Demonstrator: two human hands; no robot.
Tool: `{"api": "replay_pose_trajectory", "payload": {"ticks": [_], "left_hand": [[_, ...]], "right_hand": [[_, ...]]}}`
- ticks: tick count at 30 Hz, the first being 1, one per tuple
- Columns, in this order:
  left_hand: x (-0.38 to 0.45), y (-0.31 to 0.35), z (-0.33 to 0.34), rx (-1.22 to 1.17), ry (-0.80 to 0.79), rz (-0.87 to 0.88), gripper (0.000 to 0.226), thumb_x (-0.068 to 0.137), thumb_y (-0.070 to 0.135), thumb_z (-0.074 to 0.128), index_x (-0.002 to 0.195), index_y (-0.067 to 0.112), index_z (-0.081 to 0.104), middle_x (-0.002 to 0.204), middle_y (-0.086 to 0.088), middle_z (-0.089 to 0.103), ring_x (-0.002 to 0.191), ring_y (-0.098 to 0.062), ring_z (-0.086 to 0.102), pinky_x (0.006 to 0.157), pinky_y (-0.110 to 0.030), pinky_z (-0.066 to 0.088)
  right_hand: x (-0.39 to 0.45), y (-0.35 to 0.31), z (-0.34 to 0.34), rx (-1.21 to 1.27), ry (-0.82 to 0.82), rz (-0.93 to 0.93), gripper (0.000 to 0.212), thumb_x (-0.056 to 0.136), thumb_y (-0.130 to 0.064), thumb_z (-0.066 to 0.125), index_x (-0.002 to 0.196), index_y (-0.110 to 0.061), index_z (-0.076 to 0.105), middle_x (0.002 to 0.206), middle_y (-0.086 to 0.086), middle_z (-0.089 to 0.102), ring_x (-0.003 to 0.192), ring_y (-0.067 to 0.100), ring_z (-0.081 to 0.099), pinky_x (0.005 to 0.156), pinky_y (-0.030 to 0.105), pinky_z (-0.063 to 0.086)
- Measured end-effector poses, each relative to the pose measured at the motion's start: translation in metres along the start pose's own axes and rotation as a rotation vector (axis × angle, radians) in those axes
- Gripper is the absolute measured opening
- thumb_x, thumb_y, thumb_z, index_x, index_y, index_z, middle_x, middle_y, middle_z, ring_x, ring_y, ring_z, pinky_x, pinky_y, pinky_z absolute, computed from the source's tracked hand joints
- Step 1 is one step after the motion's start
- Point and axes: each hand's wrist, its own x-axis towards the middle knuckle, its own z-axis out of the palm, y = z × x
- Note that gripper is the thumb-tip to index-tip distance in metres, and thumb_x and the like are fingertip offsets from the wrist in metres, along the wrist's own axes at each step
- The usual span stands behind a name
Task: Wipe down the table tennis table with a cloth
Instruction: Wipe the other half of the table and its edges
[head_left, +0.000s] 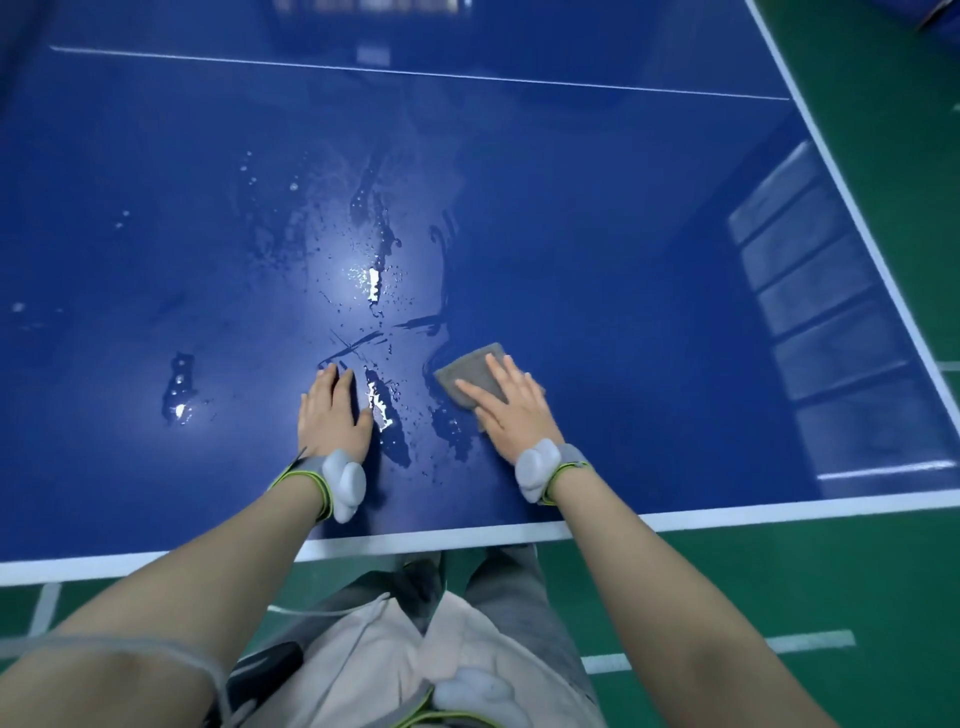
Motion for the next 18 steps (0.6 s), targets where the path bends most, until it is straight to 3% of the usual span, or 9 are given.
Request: {"api": "replay_pose_trajectory", "payload": {"ticks": [3,6,12,15,18], "left_hand": [[-0.006,-0.009,-0.002,0.008,-0.026,0.048,0.057,0.094,0.018,0.047,0.145,0.009,0.025,0.155,-0.008,0.012,0.144,-0.024,0.006,0.115,-0.031,-0.001],[-0.01,-0.013,-0.002,0.014,-0.047,0.071,0.057,0.094,0.017,0.046,0.145,0.009,0.024,0.156,-0.009,0.011,0.144,-0.024,0.005,0.115,-0.03,-0.001],[-0.018,-0.018,-0.002,-0.019,-0.066,0.085,0.057,0.094,0.018,0.046,0.146,0.01,0.023,0.156,-0.008,0.01,0.144,-0.023,0.002,0.115,-0.03,-0.003],[-0.022,-0.021,-0.002,-0.025,-0.075,0.099,0.056,0.095,0.018,0.046,0.146,0.01,0.024,0.156,-0.008,0.009,0.144,-0.023,0.002,0.115,-0.03,-0.003],[-0.022,-0.023,-0.003,-0.028,-0.087,0.108,0.055,0.095,0.019,0.045,0.145,0.011,0.025,0.156,-0.008,0.01,0.144,-0.022,0.003,0.115,-0.032,-0.001]], "right_hand": [[-0.009,0.003,0.003,0.011,0.083,0.353,0.047,0.103,-0.03,0.029,0.148,-0.041,0.018,0.16,0.001,-0.006,0.146,0.022,-0.011,0.115,0.034,-0.008],[-0.011,-0.019,0.015,0.016,0.107,0.476,0.049,0.103,-0.033,0.028,0.149,-0.041,0.013,0.159,0.004,-0.011,0.146,0.025,-0.014,0.116,0.038,-0.008],[-0.03,-0.069,0.035,-0.012,0.055,0.234,0.048,0.103,-0.032,0.028,0.149,-0.041,0.016,0.159,0.004,-0.011,0.145,0.027,-0.015,0.115,0.038,-0.012],[-0.041,-0.065,0.037,-0.011,0.053,0.067,0.046,0.101,-0.036,0.022,0.147,-0.039,0.026,0.16,0.005,-0.001,0.147,0.027,-0.008,0.115,0.037,-0.008],[-0.05,-0.044,0.034,0.015,0.121,0.177,0.047,0.099,-0.036,0.02,0.145,-0.04,0.031,0.16,0.002,0.004,0.147,0.023,-0.003,0.117,0.037,-0.004]]}}
